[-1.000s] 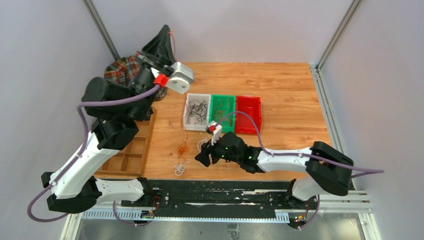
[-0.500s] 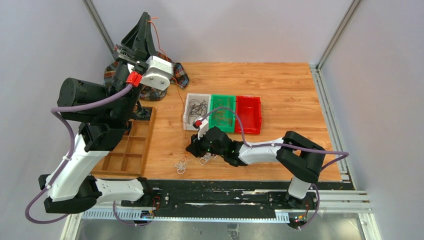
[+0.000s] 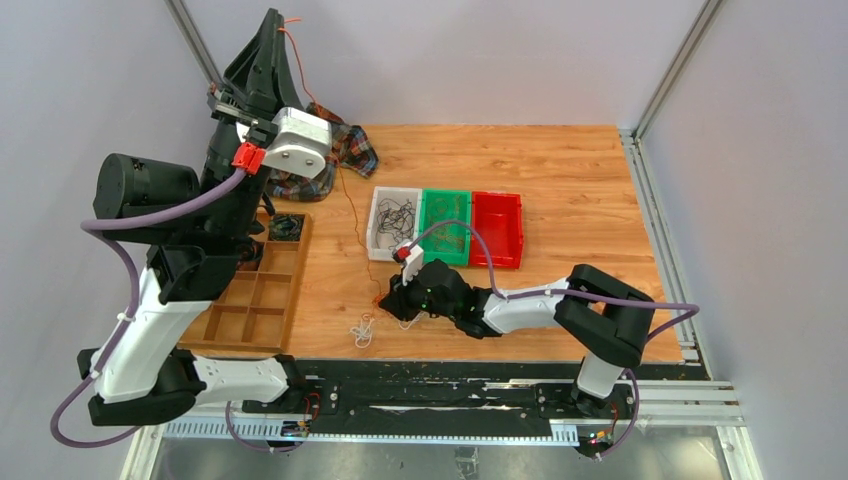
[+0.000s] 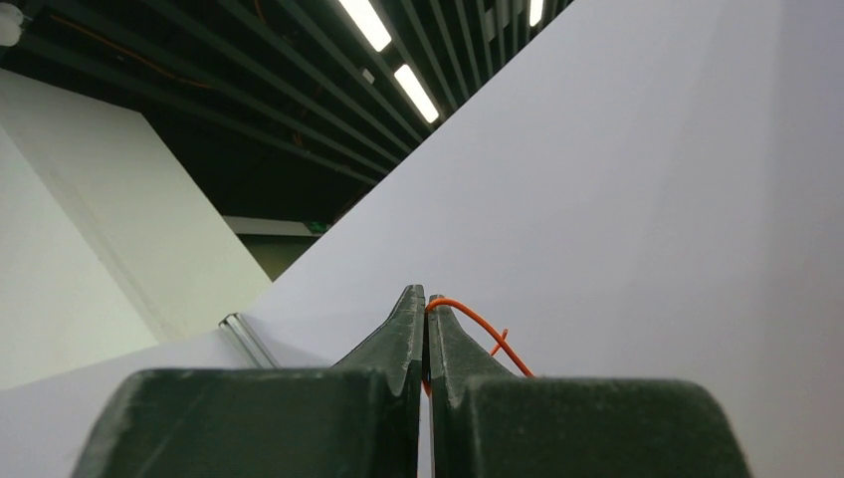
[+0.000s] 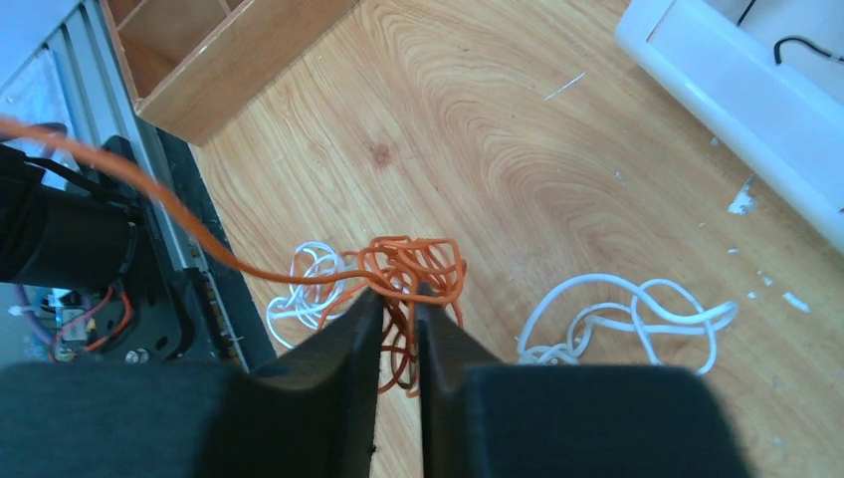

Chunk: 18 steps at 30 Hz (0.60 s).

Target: Untangle the cables

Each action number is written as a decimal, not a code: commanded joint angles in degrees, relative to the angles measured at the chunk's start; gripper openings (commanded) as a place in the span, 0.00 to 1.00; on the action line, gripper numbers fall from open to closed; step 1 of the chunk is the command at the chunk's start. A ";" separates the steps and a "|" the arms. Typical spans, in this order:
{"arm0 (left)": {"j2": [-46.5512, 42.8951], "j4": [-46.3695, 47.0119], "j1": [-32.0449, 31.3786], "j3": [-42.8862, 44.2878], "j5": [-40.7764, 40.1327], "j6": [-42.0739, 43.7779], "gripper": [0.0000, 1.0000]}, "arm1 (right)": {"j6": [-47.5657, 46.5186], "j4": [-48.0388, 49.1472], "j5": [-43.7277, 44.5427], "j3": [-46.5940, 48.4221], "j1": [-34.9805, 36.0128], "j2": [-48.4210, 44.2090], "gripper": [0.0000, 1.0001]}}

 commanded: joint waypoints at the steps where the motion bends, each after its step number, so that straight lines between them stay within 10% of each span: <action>1: -1.43 -0.26 -0.39 -0.93 -1.00 1.07 0.01 | 0.18 1.91 -0.93 -0.39 -0.75 -1.05 0.11; 9: -10.85 -14.42 -0.24 -20.13 -10.42 -12.77 0.13 | -2.27 -4.06 -1.24 -5.54 -1.54 -15.19 0.01; 18: -23.31 -41.72 1.06 -48.70 6.16 -30.00 0.37 | -5.60 -18.62 -1.25 -4.47 -1.82 -27.97 0.01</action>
